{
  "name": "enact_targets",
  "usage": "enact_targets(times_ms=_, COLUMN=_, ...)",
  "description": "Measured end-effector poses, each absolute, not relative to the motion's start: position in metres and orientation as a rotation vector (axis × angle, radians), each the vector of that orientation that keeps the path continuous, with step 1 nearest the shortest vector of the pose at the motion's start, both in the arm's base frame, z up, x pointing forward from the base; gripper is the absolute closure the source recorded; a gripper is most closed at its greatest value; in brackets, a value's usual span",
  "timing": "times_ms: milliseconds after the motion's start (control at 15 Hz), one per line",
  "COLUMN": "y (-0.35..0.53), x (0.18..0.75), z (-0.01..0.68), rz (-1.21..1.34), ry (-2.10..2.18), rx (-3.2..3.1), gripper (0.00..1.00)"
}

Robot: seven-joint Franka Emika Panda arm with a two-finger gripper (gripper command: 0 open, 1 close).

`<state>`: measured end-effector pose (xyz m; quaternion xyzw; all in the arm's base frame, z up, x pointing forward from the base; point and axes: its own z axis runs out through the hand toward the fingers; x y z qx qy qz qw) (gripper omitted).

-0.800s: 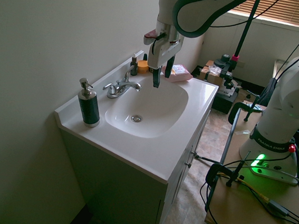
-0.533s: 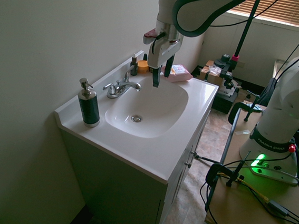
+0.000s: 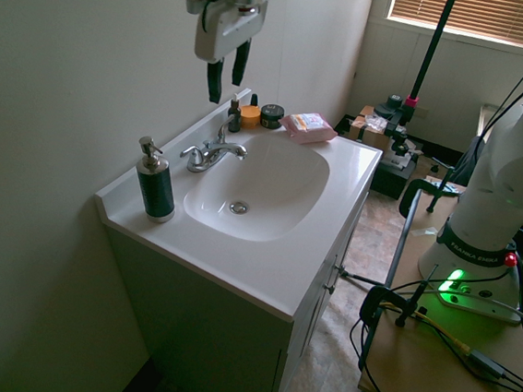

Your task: Push the sanitizer

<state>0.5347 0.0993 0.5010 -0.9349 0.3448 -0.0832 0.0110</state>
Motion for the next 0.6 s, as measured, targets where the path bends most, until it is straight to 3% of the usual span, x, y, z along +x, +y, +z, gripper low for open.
enact_targets(times_ms=600, y=0.159, x=0.587, z=0.511, rz=-0.230, ry=1.002, rx=-2.964, gripper=1.00)
